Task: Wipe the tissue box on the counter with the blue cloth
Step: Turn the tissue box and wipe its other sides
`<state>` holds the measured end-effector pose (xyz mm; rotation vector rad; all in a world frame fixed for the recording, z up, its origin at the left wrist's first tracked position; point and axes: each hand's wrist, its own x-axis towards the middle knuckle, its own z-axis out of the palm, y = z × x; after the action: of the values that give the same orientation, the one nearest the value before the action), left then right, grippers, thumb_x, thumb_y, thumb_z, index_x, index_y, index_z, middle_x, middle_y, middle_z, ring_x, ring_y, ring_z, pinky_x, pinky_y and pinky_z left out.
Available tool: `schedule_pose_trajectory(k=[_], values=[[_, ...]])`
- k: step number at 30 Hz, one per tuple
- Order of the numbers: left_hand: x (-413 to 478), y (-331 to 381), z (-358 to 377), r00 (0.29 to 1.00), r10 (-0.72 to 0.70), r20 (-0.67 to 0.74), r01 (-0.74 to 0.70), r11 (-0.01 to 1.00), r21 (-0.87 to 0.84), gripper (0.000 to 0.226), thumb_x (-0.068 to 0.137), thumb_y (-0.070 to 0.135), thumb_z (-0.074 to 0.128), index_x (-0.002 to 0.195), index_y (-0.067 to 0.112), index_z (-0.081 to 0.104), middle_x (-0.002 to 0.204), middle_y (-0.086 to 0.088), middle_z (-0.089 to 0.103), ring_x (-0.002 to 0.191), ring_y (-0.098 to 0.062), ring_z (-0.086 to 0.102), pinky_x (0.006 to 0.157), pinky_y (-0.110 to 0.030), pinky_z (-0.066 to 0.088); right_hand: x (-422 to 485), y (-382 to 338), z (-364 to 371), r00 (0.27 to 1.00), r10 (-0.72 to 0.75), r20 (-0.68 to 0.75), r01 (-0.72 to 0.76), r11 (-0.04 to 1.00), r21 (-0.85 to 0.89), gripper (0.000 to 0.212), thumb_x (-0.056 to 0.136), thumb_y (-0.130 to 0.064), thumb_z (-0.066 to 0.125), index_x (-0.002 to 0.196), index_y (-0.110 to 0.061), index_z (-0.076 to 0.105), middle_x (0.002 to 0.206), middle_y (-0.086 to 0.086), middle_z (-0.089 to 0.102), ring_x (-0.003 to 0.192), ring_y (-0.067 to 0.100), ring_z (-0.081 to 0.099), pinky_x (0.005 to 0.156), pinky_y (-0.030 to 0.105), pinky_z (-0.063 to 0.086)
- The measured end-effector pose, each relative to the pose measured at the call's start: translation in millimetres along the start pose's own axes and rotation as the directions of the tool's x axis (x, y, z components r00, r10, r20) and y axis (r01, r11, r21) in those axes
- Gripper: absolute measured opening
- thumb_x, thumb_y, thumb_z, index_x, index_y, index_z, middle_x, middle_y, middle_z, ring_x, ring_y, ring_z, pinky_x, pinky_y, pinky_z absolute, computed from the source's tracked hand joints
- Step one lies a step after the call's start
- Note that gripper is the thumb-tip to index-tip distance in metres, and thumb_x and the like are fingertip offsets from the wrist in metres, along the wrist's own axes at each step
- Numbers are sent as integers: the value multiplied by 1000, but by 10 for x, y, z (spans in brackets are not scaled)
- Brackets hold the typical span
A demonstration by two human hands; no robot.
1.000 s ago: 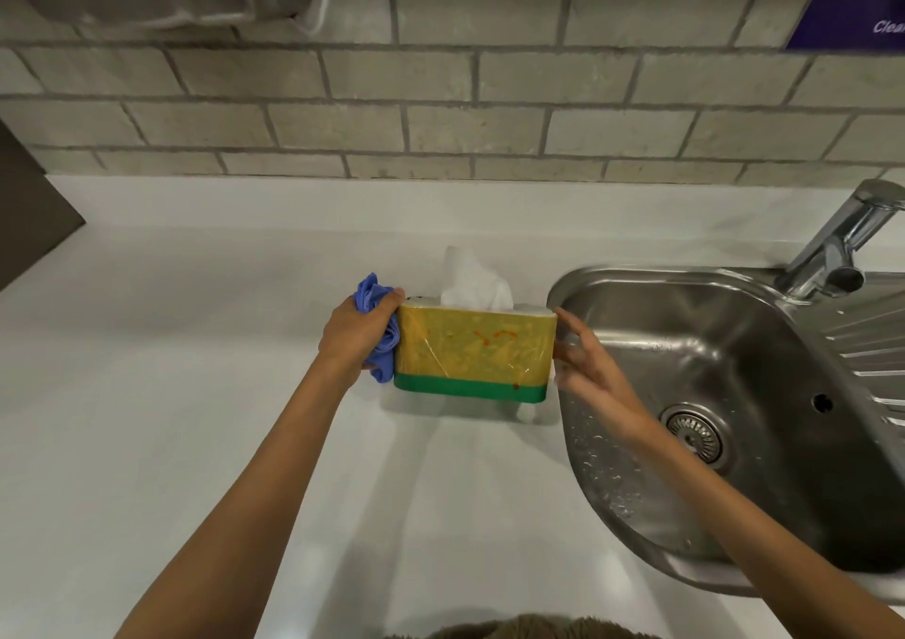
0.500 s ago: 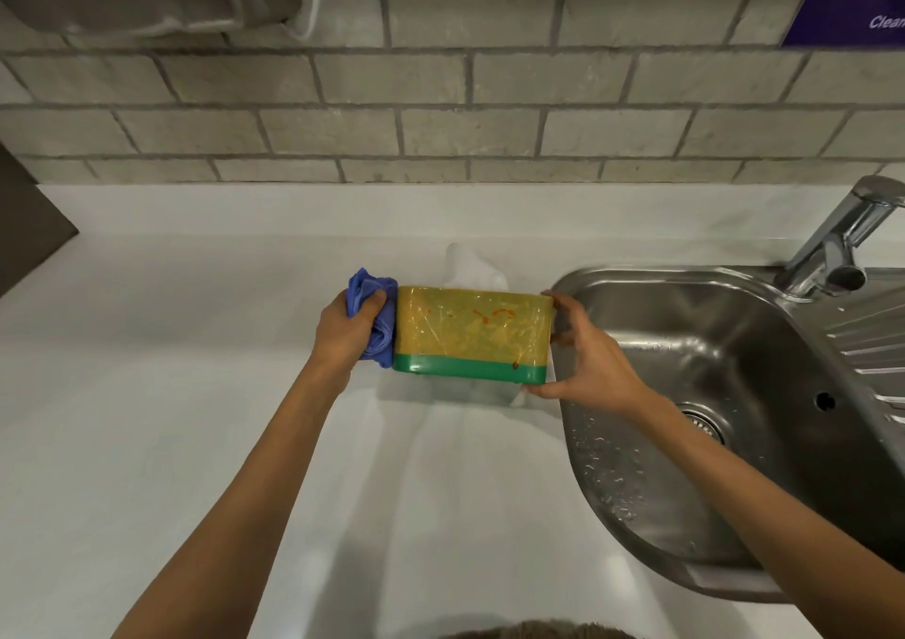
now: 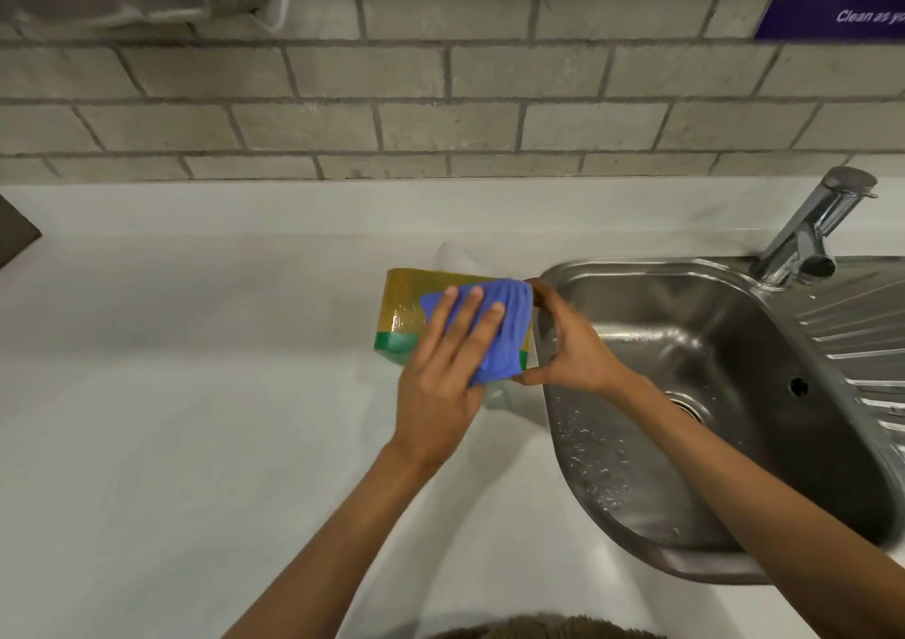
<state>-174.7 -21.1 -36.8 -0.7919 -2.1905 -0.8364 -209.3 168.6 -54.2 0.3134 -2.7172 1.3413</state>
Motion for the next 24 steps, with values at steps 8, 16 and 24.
schedule_pose_trajectory(k=[8,16,24], values=[[-216,-112,193,949,123,291,-202,944,261,57,66,3,74,122,7,63,126,-14,64,117,-44,56,89,-59,48,9,-10,-5,998,-61,14,61,998,-1,99,47,-34,86,132,-13,39,123,3,58,117,17,56,99,33,48],[-216,-321,-11,985,-150,83,128,967,220,49,74,-5,60,123,2,60,129,-22,59,133,-38,36,94,-62,44,16,-13,53,998,-70,5,70,997,22,92,49,-34,87,127,-22,41,116,-4,60,111,13,58,96,30,49],[-234,-354,12,987,-89,137,39,944,328,66,61,-7,77,123,5,61,129,-18,61,120,-46,53,92,-62,44,-13,-21,28,997,-82,-6,82,997,14,87,49,-32,87,123,-31,41,113,-10,60,108,9,59,92,27,51]])
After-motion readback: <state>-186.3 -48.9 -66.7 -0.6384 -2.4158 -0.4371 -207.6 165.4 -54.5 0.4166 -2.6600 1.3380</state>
